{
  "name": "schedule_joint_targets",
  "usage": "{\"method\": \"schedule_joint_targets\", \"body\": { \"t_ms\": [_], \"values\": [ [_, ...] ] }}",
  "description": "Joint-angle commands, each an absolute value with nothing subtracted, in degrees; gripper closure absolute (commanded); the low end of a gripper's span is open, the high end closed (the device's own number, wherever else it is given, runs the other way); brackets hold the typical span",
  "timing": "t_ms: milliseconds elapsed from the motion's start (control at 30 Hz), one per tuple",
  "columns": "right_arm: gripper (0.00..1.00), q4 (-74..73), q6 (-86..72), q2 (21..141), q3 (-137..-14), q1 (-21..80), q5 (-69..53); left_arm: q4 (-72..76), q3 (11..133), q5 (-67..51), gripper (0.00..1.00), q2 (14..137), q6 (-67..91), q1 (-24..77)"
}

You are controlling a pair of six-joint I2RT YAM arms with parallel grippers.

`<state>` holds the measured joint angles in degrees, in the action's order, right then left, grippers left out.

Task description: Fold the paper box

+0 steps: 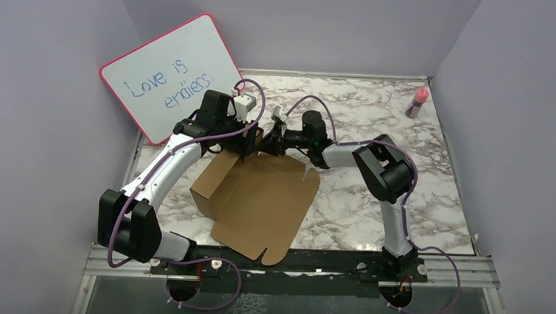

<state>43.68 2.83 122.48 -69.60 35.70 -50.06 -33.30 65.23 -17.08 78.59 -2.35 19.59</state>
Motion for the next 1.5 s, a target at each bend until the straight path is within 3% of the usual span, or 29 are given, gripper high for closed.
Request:
{"method": "schedule_joint_targets", "body": {
  "t_ms": [0,367,533,733,1067,1267,1467],
  "values": [
    [0.75,55.26,0.59,121.61,-67.05,38.37,-42.30,-29.80,66.61,-32.66,0.27,79.88,2.39,21.01],
    [0.75,63.51,0.18,116.58,-59.20,39.04,-29.27,-29.58,68.68,-35.95,0.25,83.78,4.54,21.01],
    [0.87,66.10,-1.87,114.64,-55.95,39.83,-22.09,-29.61,69.28,-34.93,0.23,84.29,5.15,20.93],
    [0.74,65.27,-0.53,114.64,-57.16,39.86,-30.73,-30.76,70.93,-34.46,0.21,84.50,4.06,20.42],
    [0.64,66.87,2.49,115.03,-58.12,39.83,-22.11,-31.48,70.08,-40.25,0.21,86.64,3.25,20.44],
    [0.64,67.52,3.08,115.89,-57.93,39.82,-20.25,-31.59,69.96,-40.96,0.22,86.32,2.62,20.46],
    [0.79,68.53,2.91,115.76,-56.52,39.81,-16.22,-31.62,69.87,-41.10,0.21,86.40,3.15,20.40]
  ]
}}
